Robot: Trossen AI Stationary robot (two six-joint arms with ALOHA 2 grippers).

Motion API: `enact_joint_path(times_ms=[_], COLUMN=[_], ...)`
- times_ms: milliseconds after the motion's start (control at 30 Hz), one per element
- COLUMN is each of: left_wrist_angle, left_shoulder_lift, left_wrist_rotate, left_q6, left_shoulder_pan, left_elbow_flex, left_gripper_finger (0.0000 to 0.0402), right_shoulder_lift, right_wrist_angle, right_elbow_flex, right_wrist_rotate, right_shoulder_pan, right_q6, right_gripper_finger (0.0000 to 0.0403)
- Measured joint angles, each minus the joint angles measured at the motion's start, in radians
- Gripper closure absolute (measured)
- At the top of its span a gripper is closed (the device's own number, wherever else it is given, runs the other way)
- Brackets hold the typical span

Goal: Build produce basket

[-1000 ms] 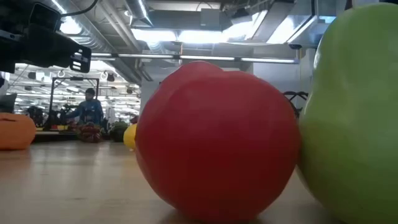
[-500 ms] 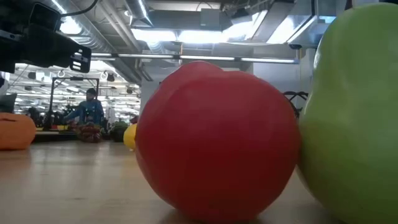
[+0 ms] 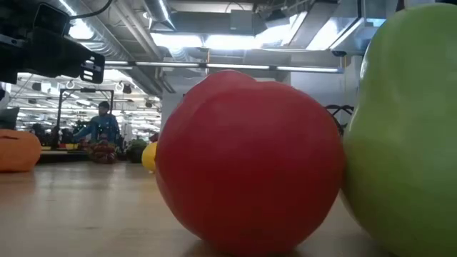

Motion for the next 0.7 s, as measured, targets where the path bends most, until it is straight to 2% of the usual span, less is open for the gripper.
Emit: enact_joint_path(times_ms=[400,533,700], left_wrist_angle=[0.000,0.000,0.000], left_shoulder_lift=[0.000,0.000,0.000], left_wrist_rotate=[0.000,0.000,0.000], left_q6=[0.000,0.000,0.000], left_shoulder_pan=[0.000,0.000,0.000], left_elbow_flex=[0.000,0.000,0.000], left_gripper_finger=[0.0401,0.0401,0.0401], right_shoulder_lift=[0.000,0.004,0.055], right_wrist_angle=[0.036,0.036,-0.056], right_elbow_flex=[0.000,0.035,0.178], right_wrist_rotate=[0.009,0.110,0.315], right_shoulder_pan=[0.000,0.000,0.000], right_q6=[0.053,0.132,0.047], right_gripper_finger=[0.0402,0.0403,0.0403])
